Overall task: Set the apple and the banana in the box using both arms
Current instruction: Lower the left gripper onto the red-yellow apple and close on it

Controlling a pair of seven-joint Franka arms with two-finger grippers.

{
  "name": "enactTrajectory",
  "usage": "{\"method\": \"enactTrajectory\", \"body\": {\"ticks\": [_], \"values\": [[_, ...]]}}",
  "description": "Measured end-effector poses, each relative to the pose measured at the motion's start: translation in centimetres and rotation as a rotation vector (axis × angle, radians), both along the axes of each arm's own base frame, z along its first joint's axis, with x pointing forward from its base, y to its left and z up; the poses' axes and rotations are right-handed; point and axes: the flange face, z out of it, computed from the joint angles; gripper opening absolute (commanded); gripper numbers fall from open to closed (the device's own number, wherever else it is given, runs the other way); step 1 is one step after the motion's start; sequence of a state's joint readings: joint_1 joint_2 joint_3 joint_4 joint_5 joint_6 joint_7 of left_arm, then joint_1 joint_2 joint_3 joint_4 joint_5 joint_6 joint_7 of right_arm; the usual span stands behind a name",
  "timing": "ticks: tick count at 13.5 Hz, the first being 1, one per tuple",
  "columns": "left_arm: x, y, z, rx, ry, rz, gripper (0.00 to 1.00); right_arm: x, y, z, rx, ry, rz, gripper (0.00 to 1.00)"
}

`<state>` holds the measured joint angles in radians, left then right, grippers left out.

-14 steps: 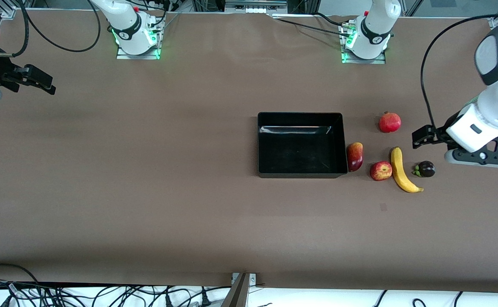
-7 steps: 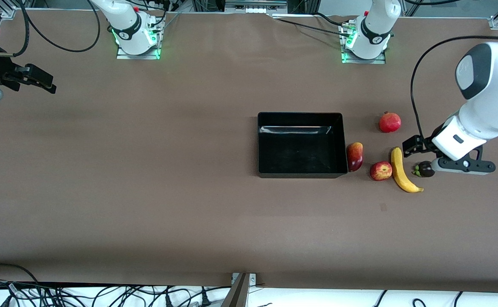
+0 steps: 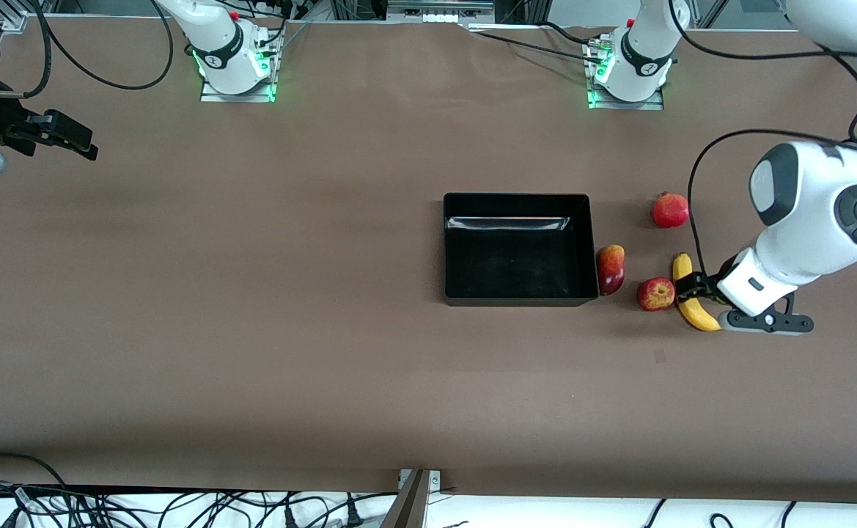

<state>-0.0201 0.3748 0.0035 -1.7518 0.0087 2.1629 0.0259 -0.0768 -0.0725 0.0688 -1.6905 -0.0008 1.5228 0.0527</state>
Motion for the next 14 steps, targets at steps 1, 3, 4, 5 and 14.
{"method": "enactTrajectory", "body": {"ticks": [1, 3, 4, 5, 14], "values": [[0.1, 0.1, -1.0, -0.006, 0.007, 0.006, 1.0, 0.0, 0.0, 0.0, 0.0, 0.0, 0.0, 1.0], [0.1, 0.3, -3.4, -0.013, 0.041, 0.015, 1.0, 0.0, 0.0, 0.0, 0.0, 0.002, 0.0, 1.0], [0.0, 0.4, -4.7, -0.013, 0.063, 0.016, 1.0, -0.1, 0.0, -0.1, 0.0, 0.006, 0.0, 1.0], [-0.2, 0.3, -5.9, -0.013, 0.083, 0.016, 1.0, -0.1, 0.0, -0.1, 0.0, 0.011, 0.0, 1.0], [-2.6, 0.3, -12.9, -0.011, 0.13, 0.016, 1.0, -0.2, 0.0, -0.2, 0.0, 0.018, 0.0, 1.0]]}}
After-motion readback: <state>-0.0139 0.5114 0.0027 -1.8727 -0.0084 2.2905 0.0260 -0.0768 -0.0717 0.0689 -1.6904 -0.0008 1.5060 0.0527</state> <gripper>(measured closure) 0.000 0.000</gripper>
